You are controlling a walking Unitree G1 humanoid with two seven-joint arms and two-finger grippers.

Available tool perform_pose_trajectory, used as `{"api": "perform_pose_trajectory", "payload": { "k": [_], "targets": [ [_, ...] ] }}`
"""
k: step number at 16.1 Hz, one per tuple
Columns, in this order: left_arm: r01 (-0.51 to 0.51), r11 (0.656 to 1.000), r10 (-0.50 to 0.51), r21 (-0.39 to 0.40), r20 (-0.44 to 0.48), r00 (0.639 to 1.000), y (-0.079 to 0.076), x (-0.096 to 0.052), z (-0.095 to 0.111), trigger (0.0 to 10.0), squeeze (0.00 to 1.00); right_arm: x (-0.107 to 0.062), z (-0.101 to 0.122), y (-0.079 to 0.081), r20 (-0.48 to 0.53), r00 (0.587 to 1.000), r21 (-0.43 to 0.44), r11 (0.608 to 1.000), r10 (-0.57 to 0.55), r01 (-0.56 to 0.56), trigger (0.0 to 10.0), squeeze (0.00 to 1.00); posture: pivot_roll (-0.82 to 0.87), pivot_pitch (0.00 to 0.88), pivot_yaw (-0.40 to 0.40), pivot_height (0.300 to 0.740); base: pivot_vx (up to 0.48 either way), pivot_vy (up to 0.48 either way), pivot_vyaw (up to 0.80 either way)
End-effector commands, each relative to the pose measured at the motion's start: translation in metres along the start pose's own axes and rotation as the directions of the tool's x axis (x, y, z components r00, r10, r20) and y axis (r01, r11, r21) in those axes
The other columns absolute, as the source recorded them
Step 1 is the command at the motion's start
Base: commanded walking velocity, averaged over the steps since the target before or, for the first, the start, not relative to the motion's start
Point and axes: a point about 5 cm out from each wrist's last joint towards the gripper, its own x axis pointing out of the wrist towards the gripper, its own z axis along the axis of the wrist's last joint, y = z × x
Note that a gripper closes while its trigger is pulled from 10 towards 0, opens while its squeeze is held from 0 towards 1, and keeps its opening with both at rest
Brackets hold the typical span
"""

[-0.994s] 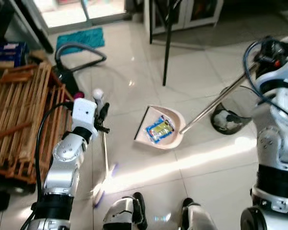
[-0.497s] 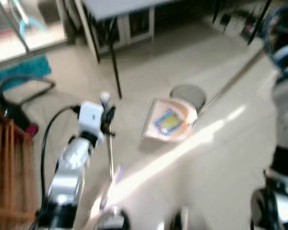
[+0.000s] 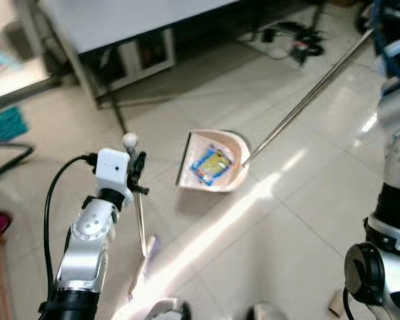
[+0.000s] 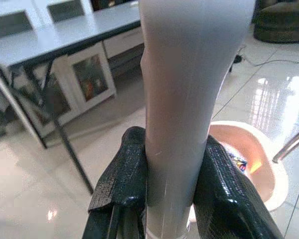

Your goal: Sweep floor

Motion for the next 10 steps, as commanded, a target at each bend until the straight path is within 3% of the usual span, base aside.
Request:
{"api": "perform_pose_trajectory", "payload": {
  "k": [1,10],
  "targets": [
    [-0.001,1.0,0.001,0.007,0.026,1.0,-0.001,-0.001,0.005,10.0,0.0,0.003,0.015,-0.003,0.065,0.998,0.005,1.0,-0.01,0.009,10.0,0.0,-0.02,0.042,0.037,0.74,0.326,0.0,0.0],
    [0.001,1.0,-0.001,0.011,0.018,1.0,-0.002,0.0,0.004,10.0,0.0,-0.002,0.012,-0.016,0.066,0.997,-0.005,0.999,-0.044,0.044,10.0,0.0,-0.01,0.043,0.059,0.74,0.326,0.0,0.0]
  ]
}}
